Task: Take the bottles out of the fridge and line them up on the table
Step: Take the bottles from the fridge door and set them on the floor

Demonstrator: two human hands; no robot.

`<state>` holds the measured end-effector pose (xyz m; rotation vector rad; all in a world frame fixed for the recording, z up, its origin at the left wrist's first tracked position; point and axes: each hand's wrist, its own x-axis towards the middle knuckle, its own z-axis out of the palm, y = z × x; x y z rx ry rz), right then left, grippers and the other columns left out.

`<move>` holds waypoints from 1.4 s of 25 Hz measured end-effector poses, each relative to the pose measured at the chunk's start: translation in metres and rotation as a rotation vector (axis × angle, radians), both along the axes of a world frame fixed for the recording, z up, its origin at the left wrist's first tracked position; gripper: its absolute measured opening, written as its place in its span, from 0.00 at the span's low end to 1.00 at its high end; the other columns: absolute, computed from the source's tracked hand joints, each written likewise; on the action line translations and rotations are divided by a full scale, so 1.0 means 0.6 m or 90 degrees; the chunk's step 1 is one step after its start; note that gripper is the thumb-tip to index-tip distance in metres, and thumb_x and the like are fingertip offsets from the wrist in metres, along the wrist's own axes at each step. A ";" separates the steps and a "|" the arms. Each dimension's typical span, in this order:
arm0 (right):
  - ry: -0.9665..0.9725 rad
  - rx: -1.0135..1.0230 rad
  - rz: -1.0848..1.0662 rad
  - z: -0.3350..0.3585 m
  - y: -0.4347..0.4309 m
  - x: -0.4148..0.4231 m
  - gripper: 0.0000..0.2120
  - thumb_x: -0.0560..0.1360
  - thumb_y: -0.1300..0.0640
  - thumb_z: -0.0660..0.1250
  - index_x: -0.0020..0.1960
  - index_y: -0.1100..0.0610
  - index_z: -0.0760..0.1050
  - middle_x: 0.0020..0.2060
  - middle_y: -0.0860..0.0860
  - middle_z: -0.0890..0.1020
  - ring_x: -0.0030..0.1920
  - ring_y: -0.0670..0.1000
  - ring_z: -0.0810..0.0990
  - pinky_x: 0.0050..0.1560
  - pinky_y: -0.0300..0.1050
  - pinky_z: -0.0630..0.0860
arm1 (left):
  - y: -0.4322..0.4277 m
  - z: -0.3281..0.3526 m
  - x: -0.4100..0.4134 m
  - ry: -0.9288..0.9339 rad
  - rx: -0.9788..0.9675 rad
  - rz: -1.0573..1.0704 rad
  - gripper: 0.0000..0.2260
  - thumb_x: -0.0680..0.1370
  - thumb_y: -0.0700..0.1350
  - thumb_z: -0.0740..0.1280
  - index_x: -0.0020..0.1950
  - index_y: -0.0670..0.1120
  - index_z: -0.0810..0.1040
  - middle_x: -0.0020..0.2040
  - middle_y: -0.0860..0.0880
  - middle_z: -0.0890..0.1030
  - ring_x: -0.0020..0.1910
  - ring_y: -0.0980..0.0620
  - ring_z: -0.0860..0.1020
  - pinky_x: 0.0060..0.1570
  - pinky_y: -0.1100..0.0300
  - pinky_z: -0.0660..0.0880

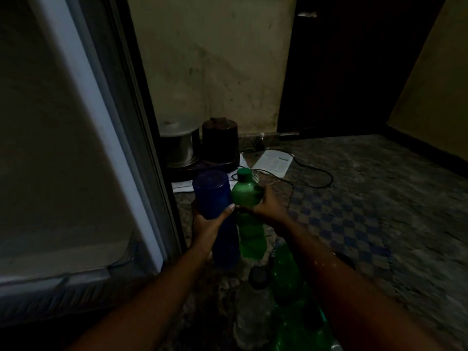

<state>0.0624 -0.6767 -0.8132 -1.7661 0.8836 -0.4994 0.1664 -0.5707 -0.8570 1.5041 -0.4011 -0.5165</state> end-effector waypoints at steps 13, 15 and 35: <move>0.100 -0.010 -0.048 -0.031 0.009 0.010 0.20 0.71 0.61 0.71 0.61 0.66 0.73 0.61 0.61 0.78 0.61 0.59 0.77 0.63 0.52 0.73 | 0.003 -0.023 -0.007 0.013 0.099 -0.052 0.39 0.62 0.42 0.78 0.69 0.45 0.64 0.67 0.43 0.72 0.65 0.44 0.72 0.63 0.48 0.71; 0.095 -0.014 -0.057 -0.027 0.014 0.010 0.20 0.71 0.61 0.70 0.61 0.66 0.73 0.61 0.61 0.78 0.61 0.59 0.76 0.63 0.52 0.73 | 0.000 -0.011 -0.007 0.009 0.082 -0.052 0.39 0.63 0.43 0.78 0.70 0.48 0.63 0.68 0.43 0.71 0.66 0.43 0.70 0.64 0.48 0.71; 0.025 0.249 -0.173 0.257 0.196 -0.110 0.17 0.78 0.56 0.60 0.65 0.60 0.71 0.65 0.58 0.75 0.64 0.56 0.74 0.64 0.48 0.70 | 0.130 0.288 -0.145 0.141 0.141 -0.028 0.19 0.76 0.49 0.64 0.67 0.47 0.69 0.69 0.43 0.71 0.67 0.43 0.69 0.67 0.47 0.67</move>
